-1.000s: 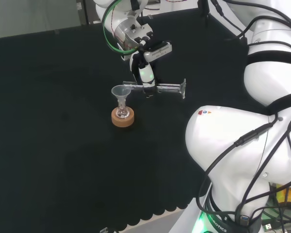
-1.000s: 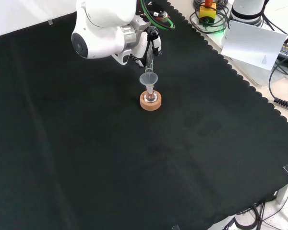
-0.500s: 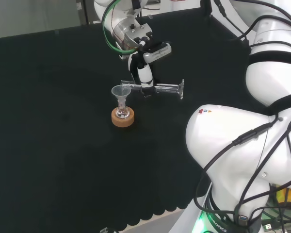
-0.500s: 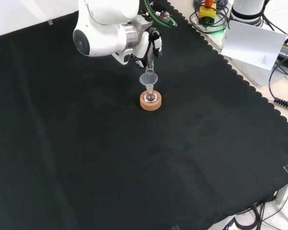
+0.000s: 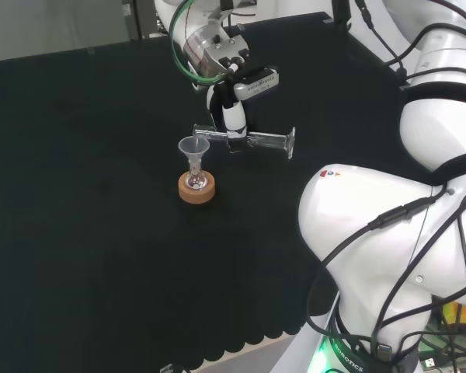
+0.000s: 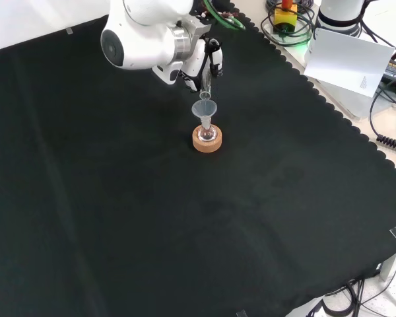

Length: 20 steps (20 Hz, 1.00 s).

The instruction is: Pour the water from the graduated cylinder into the round-bottom flask.

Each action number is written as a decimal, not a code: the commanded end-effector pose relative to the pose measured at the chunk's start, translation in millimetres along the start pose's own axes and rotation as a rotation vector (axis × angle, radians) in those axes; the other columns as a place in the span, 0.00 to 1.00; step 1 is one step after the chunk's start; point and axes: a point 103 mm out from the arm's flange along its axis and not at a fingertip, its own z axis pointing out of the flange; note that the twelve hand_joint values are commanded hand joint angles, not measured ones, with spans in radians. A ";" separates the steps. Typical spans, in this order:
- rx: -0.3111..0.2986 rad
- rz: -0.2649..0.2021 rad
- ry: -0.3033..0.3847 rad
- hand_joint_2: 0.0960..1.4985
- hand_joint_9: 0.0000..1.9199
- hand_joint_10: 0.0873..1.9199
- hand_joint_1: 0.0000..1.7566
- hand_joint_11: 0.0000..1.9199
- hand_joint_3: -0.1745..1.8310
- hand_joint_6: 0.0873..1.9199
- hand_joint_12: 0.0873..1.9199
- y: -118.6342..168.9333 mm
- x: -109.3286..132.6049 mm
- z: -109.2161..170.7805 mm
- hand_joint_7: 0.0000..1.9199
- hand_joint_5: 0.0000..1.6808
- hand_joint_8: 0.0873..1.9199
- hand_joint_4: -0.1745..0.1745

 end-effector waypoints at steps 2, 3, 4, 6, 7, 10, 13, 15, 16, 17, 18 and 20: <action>-0.141 -0.068 0.069 0.78 0.63 0.19 0.77 0.54 0.09 0.39 0.42 -3.8 -9.4 5.6 0.44 0.53 0.64 0.27; -0.157 -0.084 0.083 0.78 0.63 0.19 0.77 0.53 0.09 0.39 0.42 -3.8 -11.9 7.0 0.44 0.53 0.64 0.27; -0.168 -0.092 0.095 0.78 0.63 0.19 0.77 0.53 0.09 0.39 0.42 -3.5 -13.7 8.2 0.43 0.53 0.64 0.27; -0.195 -0.100 0.106 0.75 0.59 0.32 0.79 0.54 0.09 0.39 0.42 -3.0 -18.1 10.9 0.43 0.53 0.64 0.25; -0.209 -0.109 0.115 0.76 0.59 0.31 0.78 0.53 0.10 0.39 0.42 -2.8 -20.1 12.0 0.43 0.53 0.64 0.25; -0.251 -0.156 0.136 0.77 0.60 0.25 0.77 0.53 0.09 0.40 0.42 -2.1 -25.4 14.6 0.43 0.53 0.65 0.27; -0.283 -0.208 0.147 0.77 0.60 0.24 0.77 0.53 0.09 0.40 0.42 -0.7 -27.7 16.6 0.43 0.53 0.65 0.27; -0.291 -0.220 0.147 0.77 0.60 0.24 0.76 0.53 0.09 0.40 0.42 0.3 -28.8 17.0 0.43 0.53 0.65 0.28; -0.287 -0.222 0.146 0.77 0.60 0.24 0.76 0.53 0.09 0.40 0.42 1.0 -29.2 16.9 0.43 0.53 0.65 0.28; -0.285 -0.224 0.145 0.77 0.60 0.24 0.76 0.53 0.09 0.40 0.42 1.6 -29.2 16.8 0.43 0.53 0.65 0.28; -0.287 -0.228 0.145 0.77 0.60 0.24 0.76 0.53 0.09 0.40 0.42 2.2 -28.9 16.6 0.43 0.53 0.65 0.28; -0.300 -0.236 0.146 0.77 0.61 0.24 0.76 0.53 0.09 0.40 0.42 2.8 -28.1 16.0 0.43 0.53 0.65 0.28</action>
